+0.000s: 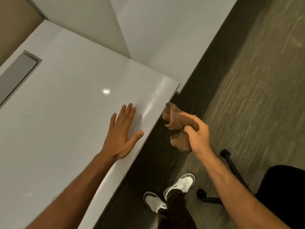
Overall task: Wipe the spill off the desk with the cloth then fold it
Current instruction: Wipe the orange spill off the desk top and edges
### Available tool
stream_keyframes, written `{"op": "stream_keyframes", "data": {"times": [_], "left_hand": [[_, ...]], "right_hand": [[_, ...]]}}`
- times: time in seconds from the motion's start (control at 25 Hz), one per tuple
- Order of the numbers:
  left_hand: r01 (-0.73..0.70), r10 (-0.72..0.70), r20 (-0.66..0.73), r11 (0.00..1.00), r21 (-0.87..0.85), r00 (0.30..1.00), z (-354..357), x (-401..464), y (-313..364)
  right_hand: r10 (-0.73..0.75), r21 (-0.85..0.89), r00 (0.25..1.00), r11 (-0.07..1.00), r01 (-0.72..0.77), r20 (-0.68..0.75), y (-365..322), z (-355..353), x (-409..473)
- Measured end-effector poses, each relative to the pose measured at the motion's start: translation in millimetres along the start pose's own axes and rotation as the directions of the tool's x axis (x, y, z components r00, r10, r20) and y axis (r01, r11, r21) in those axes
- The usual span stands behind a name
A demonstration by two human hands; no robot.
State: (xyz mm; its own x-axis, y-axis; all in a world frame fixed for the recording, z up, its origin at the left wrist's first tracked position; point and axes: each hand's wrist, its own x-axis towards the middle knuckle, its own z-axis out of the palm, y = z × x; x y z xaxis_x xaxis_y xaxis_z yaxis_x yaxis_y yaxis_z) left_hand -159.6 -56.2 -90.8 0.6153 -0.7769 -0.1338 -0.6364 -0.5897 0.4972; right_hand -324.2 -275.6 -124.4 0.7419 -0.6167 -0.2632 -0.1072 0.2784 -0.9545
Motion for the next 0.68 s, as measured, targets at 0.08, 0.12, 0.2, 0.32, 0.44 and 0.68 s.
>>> {"op": "stream_keyframes", "data": {"times": [0.08,0.12,0.2,0.32,0.44,0.68], "left_hand": [[-0.038,0.038,0.035,0.999,-0.010,0.999,3,33,16],[-0.051,0.052,0.051,0.999,-0.014,0.997,4,47,23],[-0.080,0.080,0.082,0.997,0.001,0.993,8,71,29],[-0.112,0.106,0.123,0.993,0.043,0.987,13,96,28],[-0.162,0.139,0.184,0.980,0.113,0.973,20,114,23],[-0.208,0.162,0.193,0.946,0.248,0.968,40,123,17]], "right_hand": [[0.133,0.221,0.984,0.970,-0.105,-0.116,8,-26,3],[0.203,0.316,0.971,0.936,-0.155,-0.124,11,-35,4],[0.298,0.472,0.951,0.852,-0.226,-0.083,15,-46,10],[0.299,0.517,0.954,0.818,-0.251,-0.012,15,-48,21],[0.278,0.477,0.960,0.848,-0.231,-0.028,14,-39,38],[0.312,0.406,0.950,0.872,-0.275,-0.026,18,-28,71]]}}
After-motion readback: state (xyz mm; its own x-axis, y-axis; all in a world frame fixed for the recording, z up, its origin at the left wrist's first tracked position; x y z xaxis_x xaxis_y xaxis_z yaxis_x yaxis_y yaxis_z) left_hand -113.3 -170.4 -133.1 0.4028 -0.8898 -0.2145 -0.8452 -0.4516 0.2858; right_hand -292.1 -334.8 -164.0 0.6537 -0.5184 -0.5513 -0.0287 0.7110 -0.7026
